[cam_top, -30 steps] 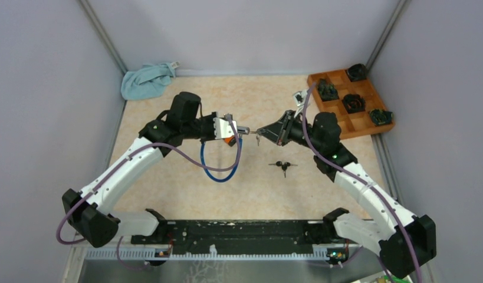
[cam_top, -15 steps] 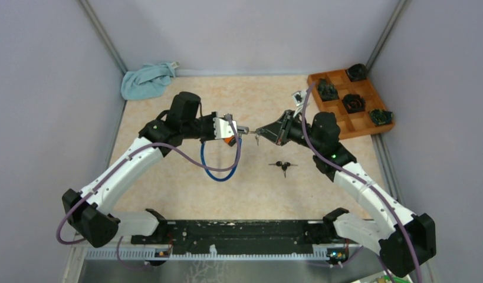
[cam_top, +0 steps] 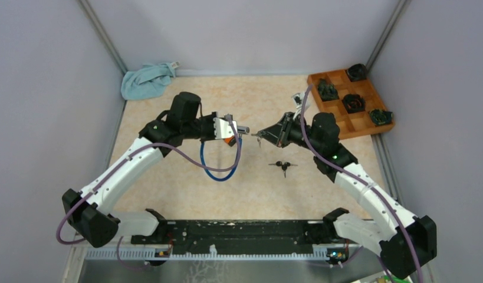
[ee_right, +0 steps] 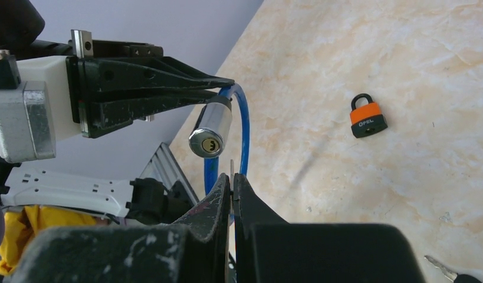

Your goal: Unlock with the key

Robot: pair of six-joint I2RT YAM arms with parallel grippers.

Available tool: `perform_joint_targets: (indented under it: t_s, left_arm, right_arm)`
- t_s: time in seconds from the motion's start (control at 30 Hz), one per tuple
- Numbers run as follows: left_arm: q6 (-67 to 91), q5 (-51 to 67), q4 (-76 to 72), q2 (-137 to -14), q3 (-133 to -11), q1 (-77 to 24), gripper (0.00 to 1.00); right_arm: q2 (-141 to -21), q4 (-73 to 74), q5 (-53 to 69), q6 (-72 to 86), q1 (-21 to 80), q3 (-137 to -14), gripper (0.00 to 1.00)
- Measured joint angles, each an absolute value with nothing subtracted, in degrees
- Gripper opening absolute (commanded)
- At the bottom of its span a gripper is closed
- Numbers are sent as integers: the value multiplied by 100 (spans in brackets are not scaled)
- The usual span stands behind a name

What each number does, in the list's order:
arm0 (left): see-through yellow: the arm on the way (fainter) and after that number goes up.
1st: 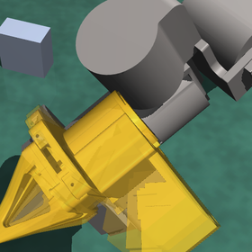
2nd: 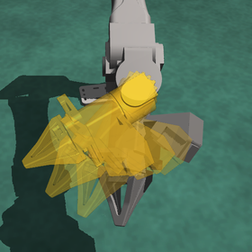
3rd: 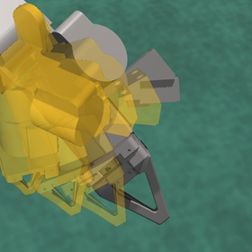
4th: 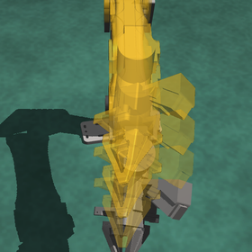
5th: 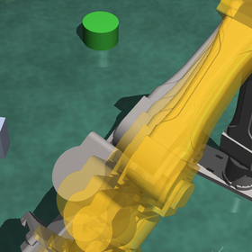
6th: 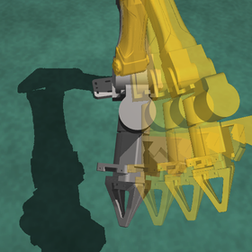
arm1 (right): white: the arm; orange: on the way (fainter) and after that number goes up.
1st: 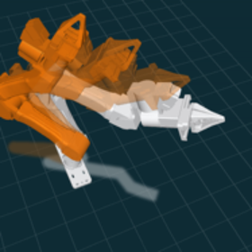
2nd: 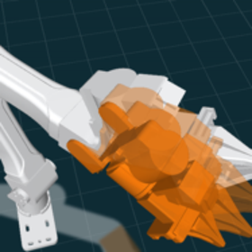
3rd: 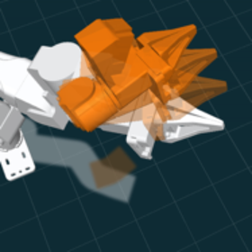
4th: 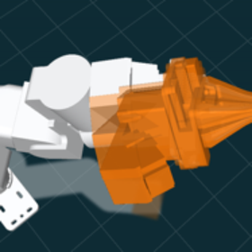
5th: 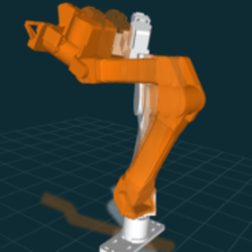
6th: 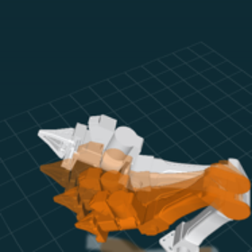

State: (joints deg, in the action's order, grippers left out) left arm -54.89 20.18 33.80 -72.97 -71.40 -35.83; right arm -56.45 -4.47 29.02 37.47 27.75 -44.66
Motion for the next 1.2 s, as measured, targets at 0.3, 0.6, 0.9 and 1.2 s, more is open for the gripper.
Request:
perform_joint_targets:
  t_s: [0.3, 0.6, 0.9, 1.2]
  left_arm:
    - [-5489, 2018, 3350, -7295, -7054, -3583, 0]
    - [-5489, 2018, 3347, -7293, -7050, -3583, 0]
    - [-5489, 2021, 3343, -7271, -7039, -3583, 0]
    - [-5492, 2021, 3339, -7247, -7039, -3583, 0]
  right_arm:
    - [-5629, -508, 2993, 3841, 2775, -4473, 0]
    - [-5623, -648, 3013, 4014, 2775, -4473, 0]
    - [-5631, -1061, 3006, 4268, 2775, -4471, 0]
    - [-5682, -1155, 3006, 4335, 2775, -4458, 0]
